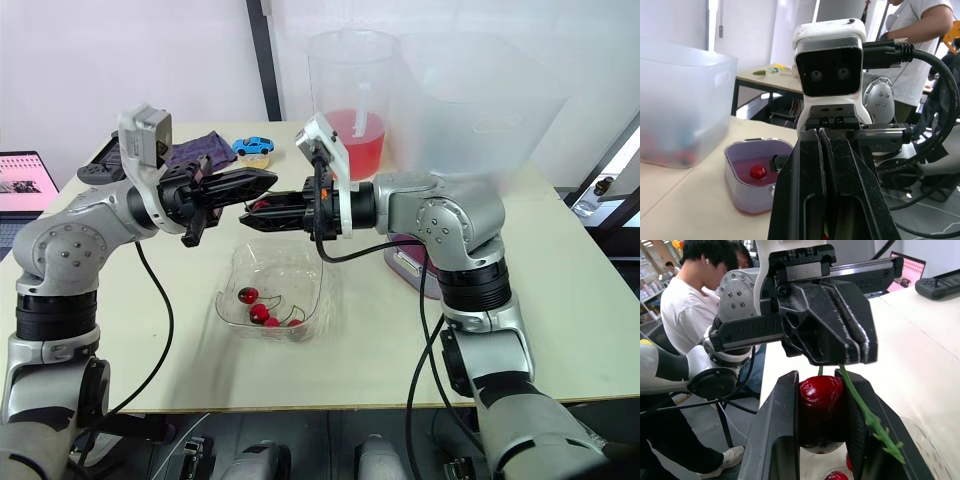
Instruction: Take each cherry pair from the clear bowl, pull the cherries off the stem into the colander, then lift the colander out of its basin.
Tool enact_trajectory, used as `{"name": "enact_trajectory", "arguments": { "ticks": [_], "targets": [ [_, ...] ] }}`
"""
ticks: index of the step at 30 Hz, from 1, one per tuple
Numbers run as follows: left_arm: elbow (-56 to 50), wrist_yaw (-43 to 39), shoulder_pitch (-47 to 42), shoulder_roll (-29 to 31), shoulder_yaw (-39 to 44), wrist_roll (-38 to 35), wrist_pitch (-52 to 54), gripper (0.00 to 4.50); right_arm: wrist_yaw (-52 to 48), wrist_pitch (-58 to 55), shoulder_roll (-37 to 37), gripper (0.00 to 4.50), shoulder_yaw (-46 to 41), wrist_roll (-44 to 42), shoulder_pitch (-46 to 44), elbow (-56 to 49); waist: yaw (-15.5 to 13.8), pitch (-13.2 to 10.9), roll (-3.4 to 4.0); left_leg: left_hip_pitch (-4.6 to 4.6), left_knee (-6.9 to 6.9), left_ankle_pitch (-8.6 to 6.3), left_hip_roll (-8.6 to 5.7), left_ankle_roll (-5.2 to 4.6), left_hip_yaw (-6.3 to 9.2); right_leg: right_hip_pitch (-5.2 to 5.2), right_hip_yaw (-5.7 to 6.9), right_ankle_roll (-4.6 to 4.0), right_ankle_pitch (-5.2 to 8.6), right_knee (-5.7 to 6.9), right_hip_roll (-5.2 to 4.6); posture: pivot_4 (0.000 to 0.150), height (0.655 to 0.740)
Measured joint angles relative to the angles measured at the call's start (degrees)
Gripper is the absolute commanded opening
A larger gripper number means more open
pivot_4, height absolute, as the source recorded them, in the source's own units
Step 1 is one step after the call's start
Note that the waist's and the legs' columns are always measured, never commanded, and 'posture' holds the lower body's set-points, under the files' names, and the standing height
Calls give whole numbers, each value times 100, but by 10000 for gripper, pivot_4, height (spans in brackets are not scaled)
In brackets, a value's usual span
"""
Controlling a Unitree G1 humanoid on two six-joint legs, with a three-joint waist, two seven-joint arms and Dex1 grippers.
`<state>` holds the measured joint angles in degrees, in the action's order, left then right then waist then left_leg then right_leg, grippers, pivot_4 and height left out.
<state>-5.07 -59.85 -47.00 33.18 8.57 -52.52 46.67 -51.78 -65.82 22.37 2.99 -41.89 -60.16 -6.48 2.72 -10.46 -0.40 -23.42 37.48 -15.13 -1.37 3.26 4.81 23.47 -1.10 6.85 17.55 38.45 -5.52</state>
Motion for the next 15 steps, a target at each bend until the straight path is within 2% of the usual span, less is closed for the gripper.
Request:
{"name": "enact_trajectory", "arguments": {
  "ticks": [11, 15],
  "targets": [
    [49, -52, 4, -13, -115, 89, 1, 0, -129, 172, 220, 6634, 101, -5, 261, -2, -1, 0, 0, 0, 0, 0, 0, 0, 0, -1, 1, 0, 0, -1, 0, 1500, 7337],
    [60, -101, 10, -22, -110, 128, -57, 0, -305, 238, 440, 6634, 82, -66, 761, 27, -10, 3, -6, 0, 1, -1, 0, -1, -1, -4, 3, 0, 0, -3, 0, 1500, 7337]
  ]
}}
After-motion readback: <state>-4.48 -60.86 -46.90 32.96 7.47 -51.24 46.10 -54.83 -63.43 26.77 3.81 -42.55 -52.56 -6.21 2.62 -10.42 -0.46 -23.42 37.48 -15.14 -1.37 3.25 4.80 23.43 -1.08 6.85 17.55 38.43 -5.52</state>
